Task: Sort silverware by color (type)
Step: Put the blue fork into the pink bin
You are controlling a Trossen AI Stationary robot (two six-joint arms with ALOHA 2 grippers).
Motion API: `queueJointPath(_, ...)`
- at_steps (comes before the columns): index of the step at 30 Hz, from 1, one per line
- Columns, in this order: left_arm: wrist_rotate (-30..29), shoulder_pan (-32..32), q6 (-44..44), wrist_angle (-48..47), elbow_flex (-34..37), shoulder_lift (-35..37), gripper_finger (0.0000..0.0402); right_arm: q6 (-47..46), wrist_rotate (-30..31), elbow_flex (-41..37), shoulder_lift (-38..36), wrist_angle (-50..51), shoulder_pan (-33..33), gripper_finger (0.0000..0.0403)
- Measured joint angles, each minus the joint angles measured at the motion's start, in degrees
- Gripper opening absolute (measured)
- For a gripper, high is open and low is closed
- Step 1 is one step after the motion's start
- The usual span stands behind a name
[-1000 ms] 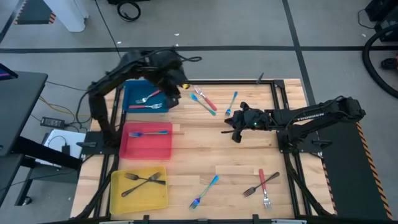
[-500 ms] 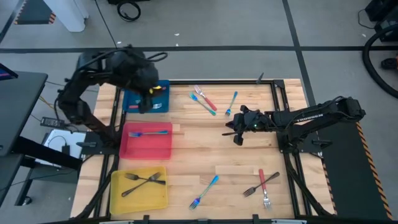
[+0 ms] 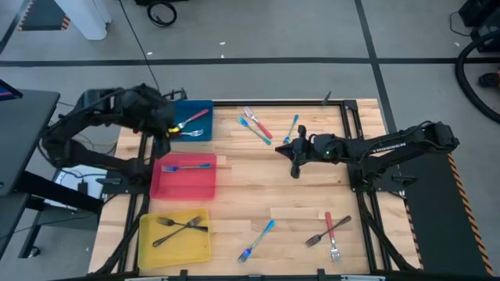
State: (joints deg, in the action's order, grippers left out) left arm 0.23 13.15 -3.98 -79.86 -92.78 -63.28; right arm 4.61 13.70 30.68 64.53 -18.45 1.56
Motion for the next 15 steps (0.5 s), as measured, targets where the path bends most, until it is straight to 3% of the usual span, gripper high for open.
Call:
queueJointPath(8,0.0,0.0,-0.7,17.0,24.0,14.5,0.0082,6.6,0.0,0.0,0.0,-5.5,3.6,0.0033)
queueJointPath(15,0.1,0.0,-2.4,29.5,38.8,19.9,0.0082,13.4,-4.4,0.1,1.5,-17.6,6.9,0.0068)
